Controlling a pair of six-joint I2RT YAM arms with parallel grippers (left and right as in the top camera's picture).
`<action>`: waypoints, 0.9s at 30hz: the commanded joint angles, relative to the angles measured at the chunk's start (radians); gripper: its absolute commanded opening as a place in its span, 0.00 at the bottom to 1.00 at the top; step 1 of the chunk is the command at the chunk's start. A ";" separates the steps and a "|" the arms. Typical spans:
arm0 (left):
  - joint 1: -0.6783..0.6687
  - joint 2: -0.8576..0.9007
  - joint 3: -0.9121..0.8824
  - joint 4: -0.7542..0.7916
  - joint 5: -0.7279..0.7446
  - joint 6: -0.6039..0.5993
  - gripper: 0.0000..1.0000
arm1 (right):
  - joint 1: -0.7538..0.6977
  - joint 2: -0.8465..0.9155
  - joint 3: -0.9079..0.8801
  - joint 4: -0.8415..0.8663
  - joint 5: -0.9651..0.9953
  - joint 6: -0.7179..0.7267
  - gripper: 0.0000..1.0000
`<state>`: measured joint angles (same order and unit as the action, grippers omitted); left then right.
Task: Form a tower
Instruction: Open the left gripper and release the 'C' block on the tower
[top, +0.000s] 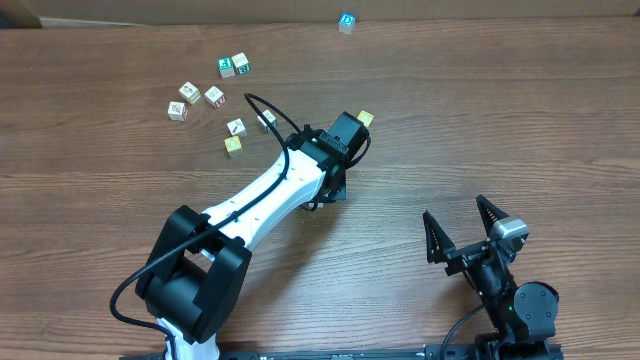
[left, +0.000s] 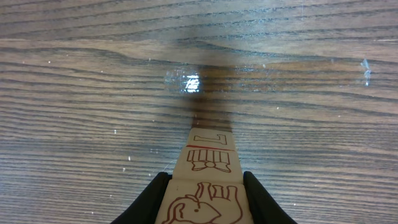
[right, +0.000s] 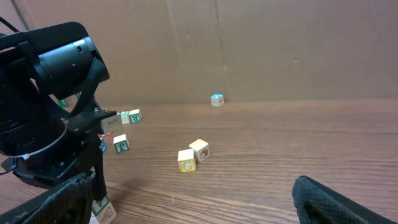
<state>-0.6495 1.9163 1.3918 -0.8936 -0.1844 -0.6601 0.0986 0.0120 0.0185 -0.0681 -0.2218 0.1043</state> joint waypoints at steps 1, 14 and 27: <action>-0.005 0.008 -0.011 0.002 0.002 -0.016 0.30 | -0.005 -0.009 -0.010 0.005 0.000 0.003 1.00; -0.005 0.006 -0.002 0.001 0.001 0.019 0.88 | -0.005 -0.009 -0.010 0.005 0.000 0.003 1.00; 0.063 -0.001 0.284 -0.139 -0.009 0.086 1.00 | -0.005 -0.009 -0.010 0.005 0.000 0.003 1.00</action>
<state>-0.6270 1.9163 1.5864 -1.0176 -0.1841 -0.6167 0.0986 0.0120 0.0185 -0.0681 -0.2211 0.1043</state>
